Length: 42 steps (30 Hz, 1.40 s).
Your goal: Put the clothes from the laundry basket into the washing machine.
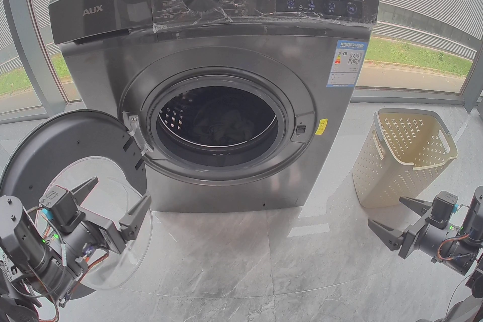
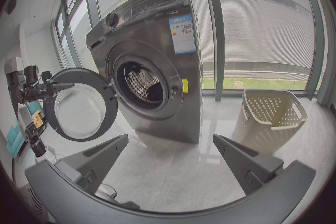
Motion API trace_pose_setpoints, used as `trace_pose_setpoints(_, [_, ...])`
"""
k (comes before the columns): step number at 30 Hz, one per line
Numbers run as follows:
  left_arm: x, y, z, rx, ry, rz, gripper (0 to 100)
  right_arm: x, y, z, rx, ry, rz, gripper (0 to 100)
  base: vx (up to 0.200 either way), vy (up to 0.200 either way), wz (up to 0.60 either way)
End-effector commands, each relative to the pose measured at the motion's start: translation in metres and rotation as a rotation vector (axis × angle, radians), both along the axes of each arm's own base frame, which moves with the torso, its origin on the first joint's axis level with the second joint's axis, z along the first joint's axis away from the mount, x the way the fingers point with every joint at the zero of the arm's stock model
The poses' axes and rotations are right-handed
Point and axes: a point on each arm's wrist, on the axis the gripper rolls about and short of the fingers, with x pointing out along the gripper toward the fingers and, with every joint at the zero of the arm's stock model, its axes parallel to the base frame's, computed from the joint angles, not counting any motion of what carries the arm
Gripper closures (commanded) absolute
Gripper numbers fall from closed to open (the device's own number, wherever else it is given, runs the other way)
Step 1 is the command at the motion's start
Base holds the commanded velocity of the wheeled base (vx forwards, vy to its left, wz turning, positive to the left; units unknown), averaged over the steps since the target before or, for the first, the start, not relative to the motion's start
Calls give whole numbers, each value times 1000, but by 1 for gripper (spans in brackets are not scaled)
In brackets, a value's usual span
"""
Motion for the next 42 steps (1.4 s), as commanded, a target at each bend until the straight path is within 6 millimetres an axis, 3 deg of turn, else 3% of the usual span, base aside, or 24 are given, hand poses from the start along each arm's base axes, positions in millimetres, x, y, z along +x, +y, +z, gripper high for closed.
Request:
trace_pose_setpoints(1, [-22, 28, 3, -23, -62, 68, 0, -39, -21, 13, 13, -45, -81, 0, -200, 0, 0])
trace_pose_setpoints(9, [-57, 57, 5, -33, -108, 131, 0, -89, -50, 12, 7, -105, -188, 0, -175, 0, 0])
trace_pose_setpoints(18, [-110, 89, -27, -10, -10, 194, 0, -139, -67, -4, 31, -249, -318, 0, 0, 0, 0])
trace_pose_setpoints(22, [-129, 98, -41, -42, -11, 267, 0, -158, -70, -25, 32, -247, -339, 0, 0, 0, 0])
trace_pose_setpoints(30, [-150, 101, -64, -39, -17, 351, 0, -157, -70, -32, 9, -175, -353, 0, 0, 0, 0])
trace_pose_setpoints(35, [-151, 100, -64, -46, -18, 422, 0, -161, -67, -34, -35, -209, -472, 0, 0, 0, 0])
trace_pose_setpoints(42, [-154, 97, -64, 34, -54, 492, 0, -165, -66, -41, -18, -207, -417, 0, 0, 0, 0])
